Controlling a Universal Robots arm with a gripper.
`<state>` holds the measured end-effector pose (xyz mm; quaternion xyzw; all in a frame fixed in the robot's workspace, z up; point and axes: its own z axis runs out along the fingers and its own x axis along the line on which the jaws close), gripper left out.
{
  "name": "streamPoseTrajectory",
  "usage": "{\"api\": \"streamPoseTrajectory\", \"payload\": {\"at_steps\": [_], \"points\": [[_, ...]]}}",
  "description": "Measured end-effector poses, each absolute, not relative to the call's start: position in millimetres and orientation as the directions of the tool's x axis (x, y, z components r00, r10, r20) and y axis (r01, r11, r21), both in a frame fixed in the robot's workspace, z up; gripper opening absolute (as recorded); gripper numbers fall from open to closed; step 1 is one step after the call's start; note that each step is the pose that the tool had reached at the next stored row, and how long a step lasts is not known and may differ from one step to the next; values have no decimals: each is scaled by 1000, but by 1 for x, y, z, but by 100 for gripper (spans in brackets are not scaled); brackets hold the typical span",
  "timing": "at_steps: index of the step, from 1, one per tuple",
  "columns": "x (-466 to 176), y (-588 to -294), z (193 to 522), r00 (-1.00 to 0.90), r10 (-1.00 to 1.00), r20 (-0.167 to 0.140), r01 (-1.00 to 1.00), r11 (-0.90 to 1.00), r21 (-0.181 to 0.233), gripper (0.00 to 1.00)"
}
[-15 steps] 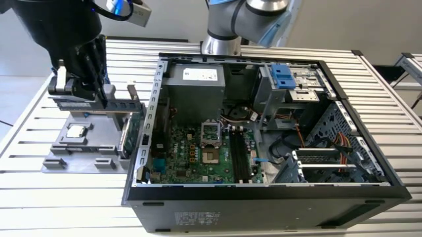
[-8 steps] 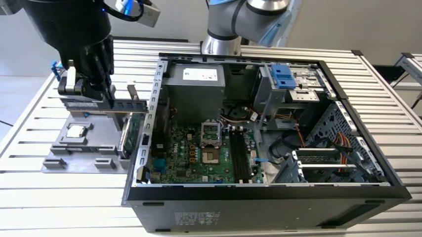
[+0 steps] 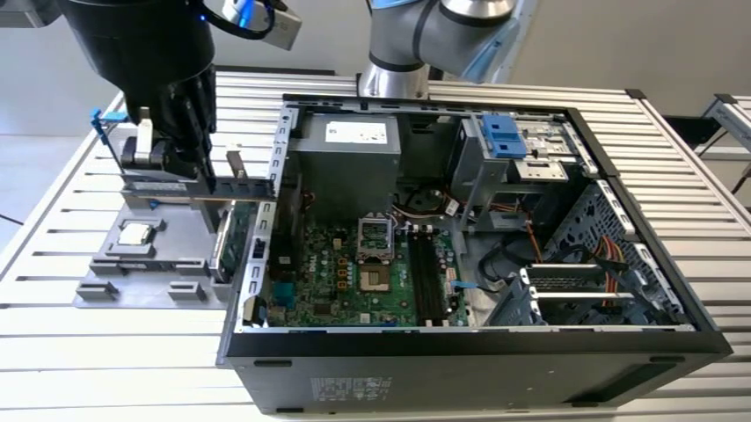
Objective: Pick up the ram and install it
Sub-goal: 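Pick up the ram and move it above insertion slot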
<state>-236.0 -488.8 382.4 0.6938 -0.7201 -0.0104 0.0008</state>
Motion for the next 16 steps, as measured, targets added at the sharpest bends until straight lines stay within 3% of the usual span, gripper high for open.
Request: {"api": "streamPoseTrajectory", "payload": {"at_steps": [16], "points": [[-212, -489, 382, -41, -999, -13, -999, 41, 16, 0]]}}
